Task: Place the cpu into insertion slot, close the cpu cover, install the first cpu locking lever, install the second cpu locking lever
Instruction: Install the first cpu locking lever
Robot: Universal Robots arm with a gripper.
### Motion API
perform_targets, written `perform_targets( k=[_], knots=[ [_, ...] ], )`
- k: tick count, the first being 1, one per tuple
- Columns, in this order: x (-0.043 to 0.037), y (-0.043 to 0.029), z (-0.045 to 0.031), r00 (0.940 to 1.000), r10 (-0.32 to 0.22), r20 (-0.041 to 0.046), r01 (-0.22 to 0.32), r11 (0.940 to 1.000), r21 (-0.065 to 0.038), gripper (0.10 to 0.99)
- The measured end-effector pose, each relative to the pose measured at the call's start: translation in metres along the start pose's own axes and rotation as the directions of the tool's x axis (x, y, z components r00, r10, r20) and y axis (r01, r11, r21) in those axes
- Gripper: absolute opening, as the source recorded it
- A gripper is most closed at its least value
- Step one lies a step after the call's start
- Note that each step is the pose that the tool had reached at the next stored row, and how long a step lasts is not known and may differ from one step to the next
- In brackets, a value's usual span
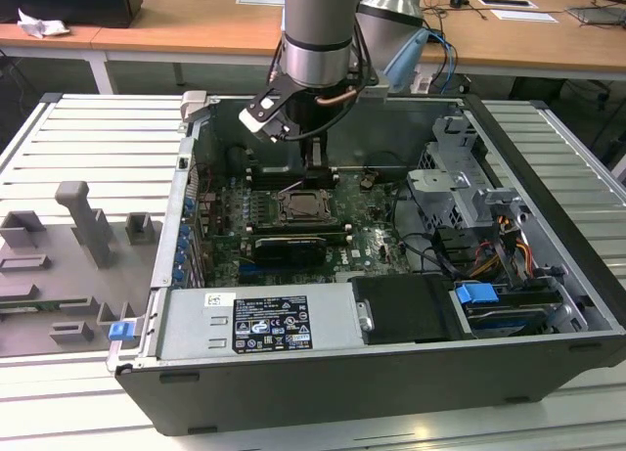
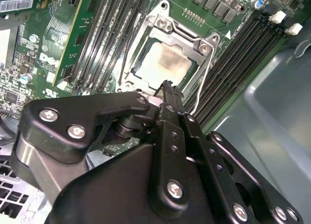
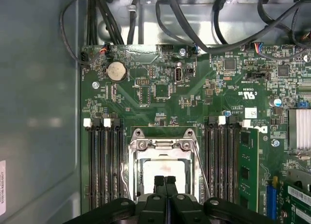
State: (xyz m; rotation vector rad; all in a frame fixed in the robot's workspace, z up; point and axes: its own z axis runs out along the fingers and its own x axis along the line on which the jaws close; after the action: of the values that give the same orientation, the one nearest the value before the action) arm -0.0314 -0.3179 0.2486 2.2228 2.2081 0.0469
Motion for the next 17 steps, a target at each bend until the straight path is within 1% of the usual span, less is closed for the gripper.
perform_targets(
  k=[1, 5, 7, 9, 10, 12, 13, 15, 17],
  knots=[
    [0.0000, 0.0001, -0.0017, 1.0000, 0.000, 0.0004, 0.000, 1.0000, 0.000, 0.106],
    [0.0003, 0.0004, -0.0137, 1.0000, 0.000, 0.0076, 0.000, 1.0000, 0.000, 0.106],
    [0.0003, 0.0004, -0.0142, 0.9997, -0.022, 0.0071, 0.022, 0.9997, 0.000, 0.106],
    [0.0003, 0.0003, -0.0143, 0.9978, -0.065, 0.0062, 0.065, 0.9979, 0.001, 0.106],
    [0.0003, 0.0004, -0.0142, 0.9959, -0.090, 0.0055, 0.090, 0.9959, 0.001, 0.106],
    [0.0003, 0.0004, -0.0142, 0.9880, -0.154, 0.0036, 0.154, 0.9880, 0.002, 0.106],
    [0.0003, 0.0004, -0.0142, 0.9811, -0.193, 0.0024, 0.193, 0.9811, 0.002, 0.106],
    [0.0003, 0.0004, -0.0142, 0.9724, -0.233, 0.0012, 0.233, 0.9724, 0.003, 0.106],
    [0.0003, 0.0004, -0.0142, 0.9611, -0.276, -0.0001, 0.276, 0.9611, 0.003, 0.106]
  ],
)
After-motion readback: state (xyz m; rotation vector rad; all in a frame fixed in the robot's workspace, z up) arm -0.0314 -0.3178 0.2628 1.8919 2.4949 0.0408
